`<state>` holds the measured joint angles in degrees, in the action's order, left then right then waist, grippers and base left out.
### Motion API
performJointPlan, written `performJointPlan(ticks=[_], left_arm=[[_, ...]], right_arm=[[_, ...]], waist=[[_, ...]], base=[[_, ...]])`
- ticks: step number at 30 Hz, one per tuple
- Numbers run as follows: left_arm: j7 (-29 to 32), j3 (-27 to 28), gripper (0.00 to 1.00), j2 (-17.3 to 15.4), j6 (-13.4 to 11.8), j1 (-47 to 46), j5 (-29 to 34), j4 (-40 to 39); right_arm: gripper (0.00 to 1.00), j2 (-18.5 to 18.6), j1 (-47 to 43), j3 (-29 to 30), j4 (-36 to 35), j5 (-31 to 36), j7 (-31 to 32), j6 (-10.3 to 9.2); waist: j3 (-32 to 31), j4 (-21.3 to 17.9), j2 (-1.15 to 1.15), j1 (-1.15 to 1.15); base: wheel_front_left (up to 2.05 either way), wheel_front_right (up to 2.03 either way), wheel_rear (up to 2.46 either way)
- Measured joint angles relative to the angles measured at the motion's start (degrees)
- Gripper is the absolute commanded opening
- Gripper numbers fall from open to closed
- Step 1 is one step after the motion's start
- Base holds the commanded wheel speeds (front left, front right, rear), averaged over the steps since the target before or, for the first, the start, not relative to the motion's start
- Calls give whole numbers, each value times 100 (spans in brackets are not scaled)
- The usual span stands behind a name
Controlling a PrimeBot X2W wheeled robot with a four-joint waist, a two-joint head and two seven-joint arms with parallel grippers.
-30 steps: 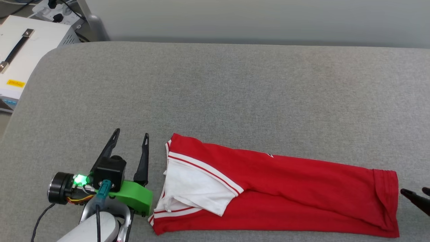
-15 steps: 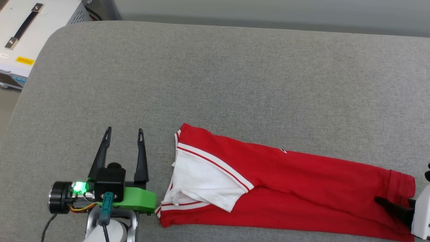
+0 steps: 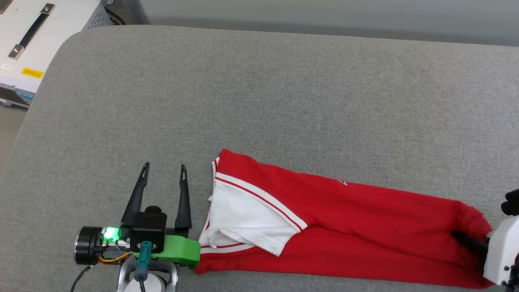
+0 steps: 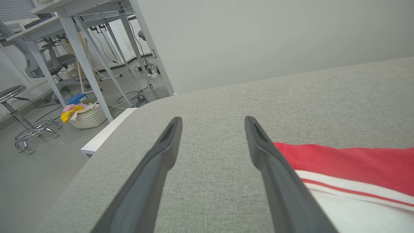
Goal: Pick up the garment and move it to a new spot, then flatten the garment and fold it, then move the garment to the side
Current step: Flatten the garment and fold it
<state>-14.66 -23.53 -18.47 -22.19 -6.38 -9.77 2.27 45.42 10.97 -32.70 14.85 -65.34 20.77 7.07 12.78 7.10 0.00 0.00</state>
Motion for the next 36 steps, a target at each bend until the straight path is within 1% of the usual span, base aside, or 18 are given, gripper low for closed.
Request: performJointPlan(ticks=[4, 5, 6, 15, 20, 23, 26, 31, 33, 36], left_arm=[[-1, 144, 100, 109, 146, 110, 146, 64], [0, 183, 100, 134, 183, 138, 180, 80], [0, 289, 100, 209, 275, 211, 250, 121], [0, 509, 100, 344, 490, 355, 464, 144], [0, 601, 100, 408, 597, 439, 526, 93], [0, 671, 100, 424, 647, 494, 532, 87], [-1, 720, 100, 438, 688, 522, 576, 82], [0, 801, 100, 475, 735, 581, 617, 67], [0, 811, 100, 505, 748, 581, 649, 66], [0, 831, 100, 547, 784, 580, 690, 43]], right_arm=[[0, -13, 67, -101, 140, 3, -226, 7], [0, 8, 76, -105, 180, 2, -288, 35], [0, 45, 82, -118, 319, 0, -392, 54], [0, 608, 78, 20, 1007, -55, -542, 52], [0, 773, -15, 99, 1073, -137, -619, 52], [0, 847, -138, 136, 803, -272, -650, 47], [0, 923, -202, 145, 255, -417, -673, 46], [0, 903, -253, 172, -854, -649, -584, 46], [0, 875, -253, 163, -1171, -694, -482, 46], [0, 737, -197, 93, -1545, -691, -259, 46]], waist=[[-78, -21, 0, 0], [-103, -26, 0, 0], [-181, -44, 0, 0], [-409, -79, 0, 0], [-521, -85, 0, 0], [-571, -104, 0, 0], [-612, -128, 0, 0], [-652, -184, 0, 0], [-650, -186, 0, 0], [-617, -187, 0, 0]], base=[[0, 0, 0], [0, 0, 0], [0, 0, 0], [0, 0, 0], [0, 0, 0], [0, 0, 0], [0, 0, 0], [0, 0, 0], [0, 0, 0], [0, 0, 0]])
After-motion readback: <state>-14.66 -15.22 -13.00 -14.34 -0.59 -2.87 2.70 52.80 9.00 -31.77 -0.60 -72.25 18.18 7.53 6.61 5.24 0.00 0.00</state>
